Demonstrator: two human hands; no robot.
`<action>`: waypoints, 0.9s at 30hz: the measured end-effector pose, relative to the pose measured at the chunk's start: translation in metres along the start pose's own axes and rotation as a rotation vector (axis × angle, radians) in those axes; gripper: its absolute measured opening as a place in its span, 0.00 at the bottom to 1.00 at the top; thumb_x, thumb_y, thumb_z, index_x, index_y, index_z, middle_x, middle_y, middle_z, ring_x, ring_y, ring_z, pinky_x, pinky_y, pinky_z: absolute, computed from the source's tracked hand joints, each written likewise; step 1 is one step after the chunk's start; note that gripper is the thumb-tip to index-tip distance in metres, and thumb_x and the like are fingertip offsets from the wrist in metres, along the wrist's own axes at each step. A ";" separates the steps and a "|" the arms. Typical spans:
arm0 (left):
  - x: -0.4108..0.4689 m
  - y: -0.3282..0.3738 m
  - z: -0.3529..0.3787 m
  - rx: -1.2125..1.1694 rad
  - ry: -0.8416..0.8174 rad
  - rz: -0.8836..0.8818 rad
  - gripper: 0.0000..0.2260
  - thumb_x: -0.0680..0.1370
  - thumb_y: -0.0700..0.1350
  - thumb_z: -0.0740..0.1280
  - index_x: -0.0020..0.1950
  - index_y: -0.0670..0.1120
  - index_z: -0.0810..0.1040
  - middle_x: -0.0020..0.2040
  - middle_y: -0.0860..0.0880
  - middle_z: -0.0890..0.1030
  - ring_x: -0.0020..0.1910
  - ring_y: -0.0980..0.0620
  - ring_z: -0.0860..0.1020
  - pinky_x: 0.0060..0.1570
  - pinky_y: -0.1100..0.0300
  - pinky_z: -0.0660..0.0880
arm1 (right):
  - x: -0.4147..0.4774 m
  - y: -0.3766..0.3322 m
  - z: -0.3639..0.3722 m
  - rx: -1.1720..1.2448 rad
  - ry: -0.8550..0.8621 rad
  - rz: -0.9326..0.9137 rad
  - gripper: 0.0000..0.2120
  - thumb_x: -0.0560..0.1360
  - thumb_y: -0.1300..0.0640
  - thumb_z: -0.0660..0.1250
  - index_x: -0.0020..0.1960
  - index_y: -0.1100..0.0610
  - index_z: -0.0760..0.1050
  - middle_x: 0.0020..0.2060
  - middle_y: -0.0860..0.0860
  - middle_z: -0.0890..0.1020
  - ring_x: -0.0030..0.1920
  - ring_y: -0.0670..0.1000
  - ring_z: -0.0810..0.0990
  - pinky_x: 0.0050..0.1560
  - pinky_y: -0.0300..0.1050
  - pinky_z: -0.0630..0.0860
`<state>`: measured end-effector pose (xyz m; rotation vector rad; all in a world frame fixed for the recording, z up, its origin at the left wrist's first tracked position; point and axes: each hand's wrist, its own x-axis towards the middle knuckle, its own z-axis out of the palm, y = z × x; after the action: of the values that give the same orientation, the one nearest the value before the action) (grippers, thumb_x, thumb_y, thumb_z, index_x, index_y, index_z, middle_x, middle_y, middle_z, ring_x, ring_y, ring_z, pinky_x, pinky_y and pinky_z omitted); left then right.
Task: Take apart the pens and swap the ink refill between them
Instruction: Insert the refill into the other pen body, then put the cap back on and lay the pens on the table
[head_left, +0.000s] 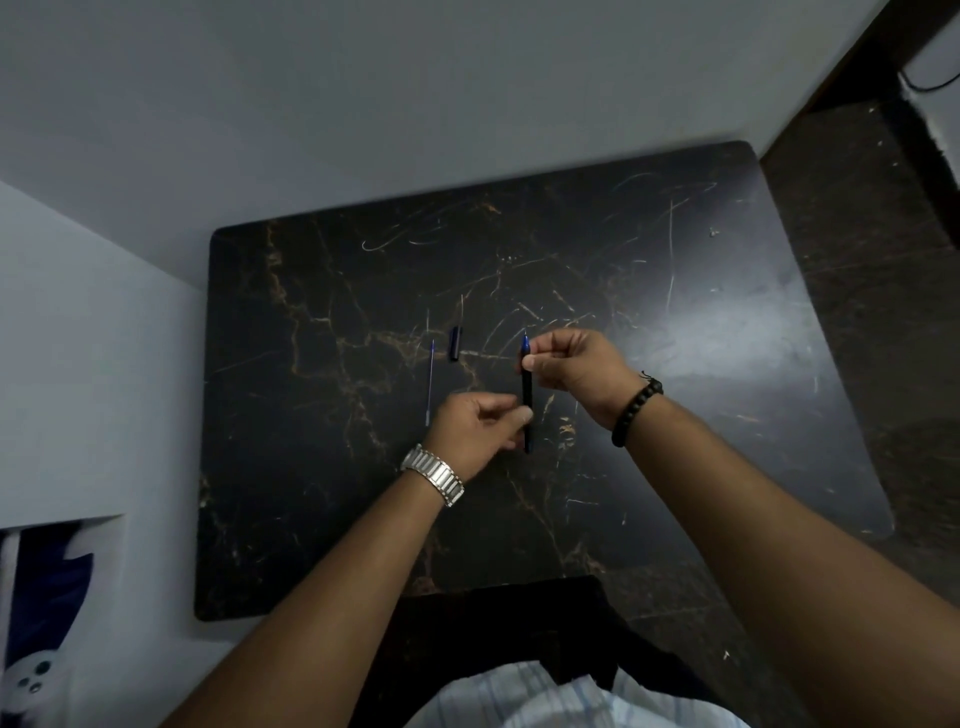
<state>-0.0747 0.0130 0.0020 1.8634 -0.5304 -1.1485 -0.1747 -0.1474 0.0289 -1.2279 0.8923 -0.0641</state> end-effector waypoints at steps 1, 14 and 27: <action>0.006 0.001 -0.008 0.021 0.042 0.015 0.08 0.77 0.43 0.72 0.55 0.44 0.85 0.43 0.49 0.87 0.40 0.52 0.87 0.40 0.56 0.84 | 0.000 0.001 -0.001 0.009 0.011 0.008 0.07 0.74 0.66 0.72 0.45 0.54 0.83 0.39 0.48 0.87 0.44 0.49 0.82 0.53 0.51 0.77; 0.123 0.019 -0.052 0.779 0.363 -0.102 0.13 0.69 0.55 0.79 0.41 0.46 0.87 0.38 0.50 0.86 0.37 0.52 0.80 0.41 0.60 0.76 | -0.011 0.017 -0.015 -0.004 0.085 0.091 0.07 0.73 0.65 0.73 0.43 0.54 0.83 0.38 0.48 0.87 0.41 0.45 0.83 0.47 0.43 0.78; 0.084 0.063 -0.018 -0.639 0.204 -0.129 0.02 0.79 0.38 0.70 0.46 0.42 0.79 0.39 0.43 0.87 0.36 0.48 0.87 0.33 0.60 0.82 | -0.015 -0.002 -0.004 0.006 0.075 0.031 0.07 0.78 0.65 0.67 0.47 0.55 0.80 0.40 0.55 0.84 0.40 0.52 0.86 0.43 0.47 0.82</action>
<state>-0.0136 -0.0730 0.0164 1.4384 0.0787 -1.0366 -0.1868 -0.1438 0.0386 -1.2120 0.9756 -0.0882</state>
